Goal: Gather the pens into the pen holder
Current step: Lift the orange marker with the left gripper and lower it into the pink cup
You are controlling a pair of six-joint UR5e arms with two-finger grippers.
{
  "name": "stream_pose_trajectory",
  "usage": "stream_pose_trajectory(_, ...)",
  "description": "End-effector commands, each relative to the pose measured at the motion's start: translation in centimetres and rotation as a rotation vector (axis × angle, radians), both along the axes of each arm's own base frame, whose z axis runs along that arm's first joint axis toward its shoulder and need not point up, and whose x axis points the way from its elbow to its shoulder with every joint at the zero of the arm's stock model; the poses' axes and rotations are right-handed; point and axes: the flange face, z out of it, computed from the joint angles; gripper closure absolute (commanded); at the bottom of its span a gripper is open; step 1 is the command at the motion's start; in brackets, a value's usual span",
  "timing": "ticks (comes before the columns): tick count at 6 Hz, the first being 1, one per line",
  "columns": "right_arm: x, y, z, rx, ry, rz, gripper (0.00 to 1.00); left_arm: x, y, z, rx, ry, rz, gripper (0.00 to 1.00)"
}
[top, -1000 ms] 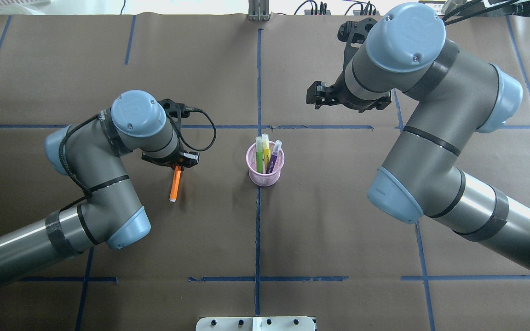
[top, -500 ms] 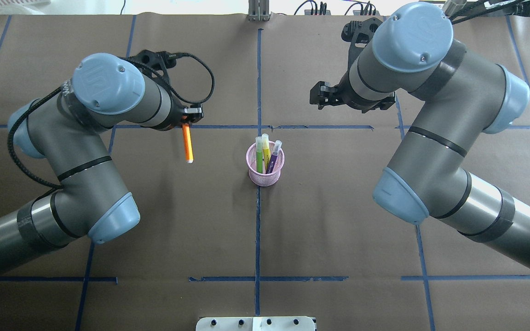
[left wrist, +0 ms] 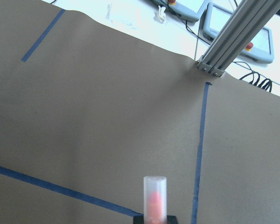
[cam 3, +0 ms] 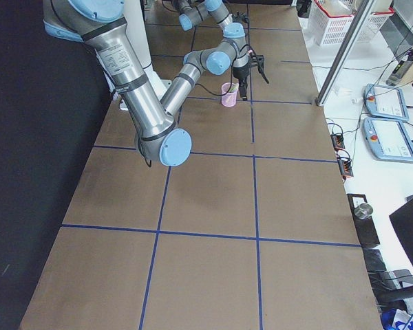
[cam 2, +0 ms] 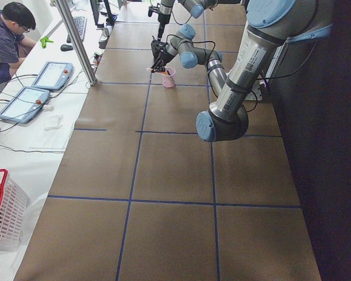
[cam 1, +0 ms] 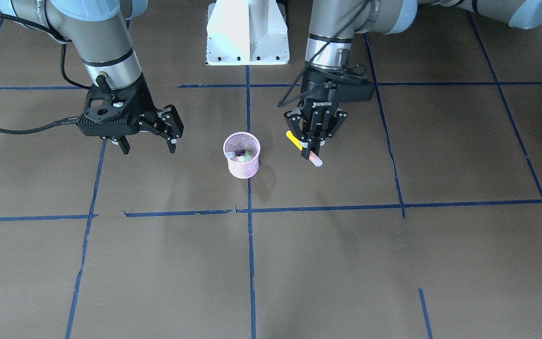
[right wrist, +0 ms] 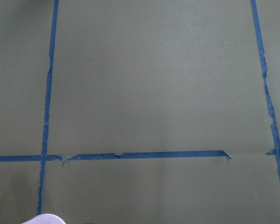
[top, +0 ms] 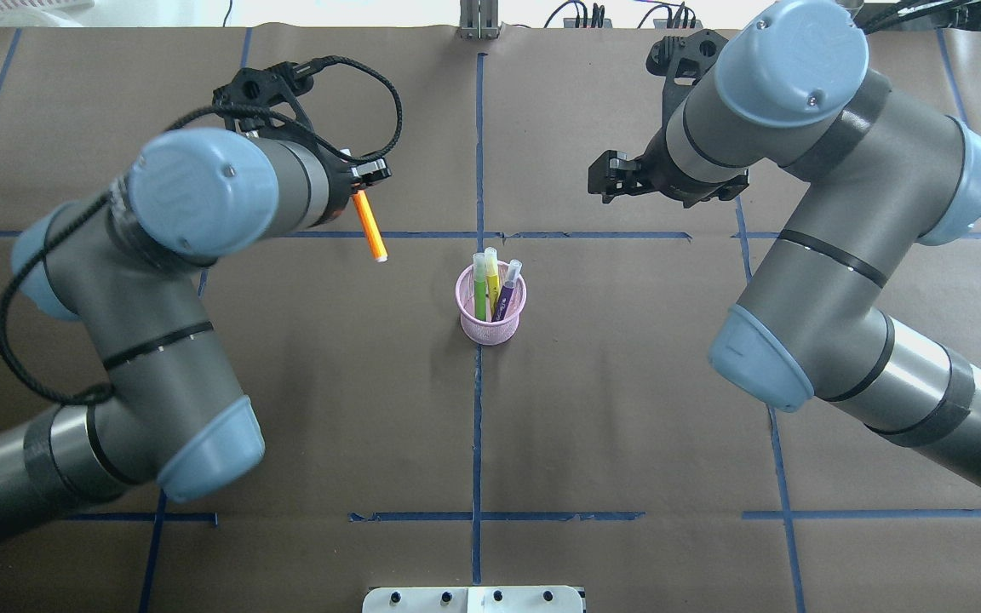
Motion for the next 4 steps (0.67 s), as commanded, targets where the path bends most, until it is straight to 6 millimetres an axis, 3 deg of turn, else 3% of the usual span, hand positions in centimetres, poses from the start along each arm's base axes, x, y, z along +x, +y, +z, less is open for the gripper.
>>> stream_pose_trajectory(1,0.2,-0.1,0.4,-0.004,0.005,0.002,0.0,3.1,2.8,-0.9,0.001,0.054,-0.118,1.0)
stream_pose_trajectory(2,0.3,-0.1,0.5,-0.004,0.005,0.002,0.0,6.0,3.5,-0.9,0.009,0.036,-0.15,1.0)
stream_pose_trajectory(3,0.5,0.1,0.3,0.001,0.001,0.004,0.0,8.3,2.7,-1.3,0.006,0.02,-0.181,1.0)
stream_pose_trajectory(4,0.7,0.2,0.2,0.003,-0.001,0.005,0.0,9.8,3.8,-1.0,0.015,0.007,-0.176,1.0)
